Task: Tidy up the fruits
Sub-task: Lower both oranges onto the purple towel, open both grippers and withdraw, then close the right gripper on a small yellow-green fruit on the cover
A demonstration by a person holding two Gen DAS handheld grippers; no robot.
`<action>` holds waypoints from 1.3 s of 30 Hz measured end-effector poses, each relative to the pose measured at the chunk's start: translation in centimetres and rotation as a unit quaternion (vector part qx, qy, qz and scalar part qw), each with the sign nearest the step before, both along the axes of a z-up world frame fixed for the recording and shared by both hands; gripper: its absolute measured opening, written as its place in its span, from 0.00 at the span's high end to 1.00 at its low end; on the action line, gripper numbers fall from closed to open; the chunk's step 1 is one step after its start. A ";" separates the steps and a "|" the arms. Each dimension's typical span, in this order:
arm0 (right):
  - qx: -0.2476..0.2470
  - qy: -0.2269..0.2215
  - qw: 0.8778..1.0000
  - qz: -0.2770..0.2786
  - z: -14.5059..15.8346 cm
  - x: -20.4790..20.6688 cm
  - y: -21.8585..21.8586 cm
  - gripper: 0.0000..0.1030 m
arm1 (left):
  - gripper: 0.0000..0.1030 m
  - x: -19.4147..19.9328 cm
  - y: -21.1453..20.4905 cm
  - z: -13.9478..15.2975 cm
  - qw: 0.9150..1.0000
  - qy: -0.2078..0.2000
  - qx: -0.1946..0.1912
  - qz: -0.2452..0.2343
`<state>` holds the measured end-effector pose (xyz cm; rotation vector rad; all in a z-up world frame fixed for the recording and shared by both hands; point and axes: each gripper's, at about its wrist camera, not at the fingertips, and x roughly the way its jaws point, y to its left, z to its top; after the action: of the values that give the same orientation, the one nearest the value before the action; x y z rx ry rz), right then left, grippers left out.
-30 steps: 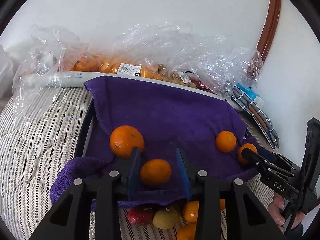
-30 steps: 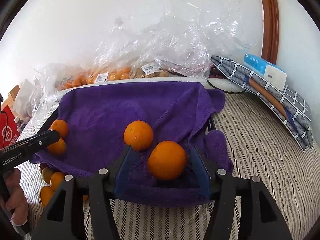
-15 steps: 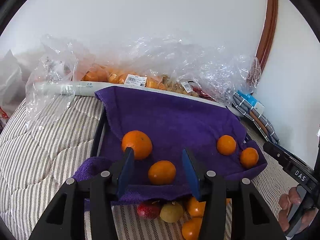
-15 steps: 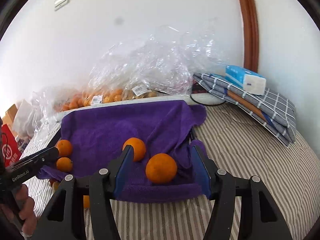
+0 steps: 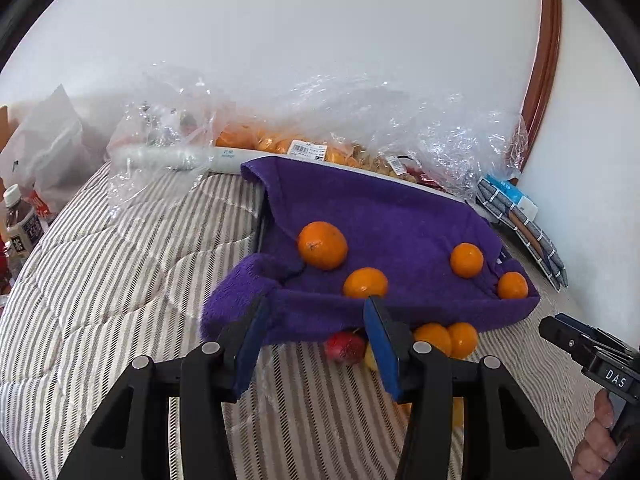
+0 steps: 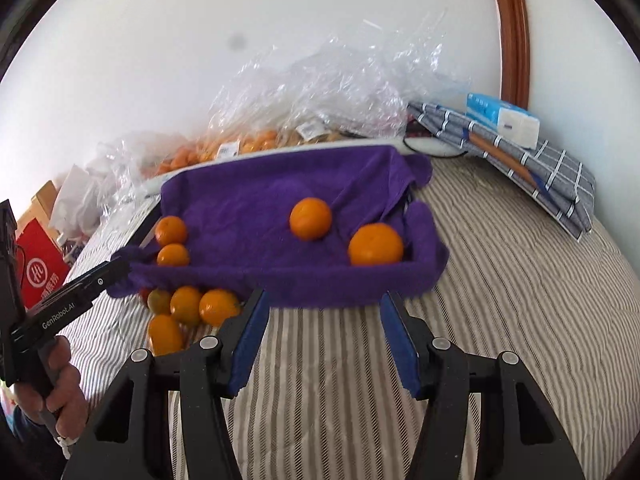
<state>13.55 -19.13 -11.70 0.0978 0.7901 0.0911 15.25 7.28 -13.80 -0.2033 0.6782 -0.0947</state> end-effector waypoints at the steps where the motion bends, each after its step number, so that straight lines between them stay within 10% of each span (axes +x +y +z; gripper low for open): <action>1: 0.000 0.005 1.000 -0.001 -0.2 -0.2 0.3 0.44 | 0.54 -0.2 0.4 -0.1 1.000 0.004 0.001 0.007; 20: 0.017 0.043 0.990 0.132 -2.5 -3.2 8.7 0.63 | 0.53 -1.7 3.3 -1.2 0.998 0.040 -0.027 0.033; 39: -0.010 0.047 0.991 0.127 -2.9 -3.4 8.2 0.78 | 0.50 -1.7 2.5 -1.0 0.998 0.044 -0.036 0.011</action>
<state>10.16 -10.92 -14.56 -0.0186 0.8955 0.3225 13.57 9.76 -14.84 -0.2863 0.7610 -0.0888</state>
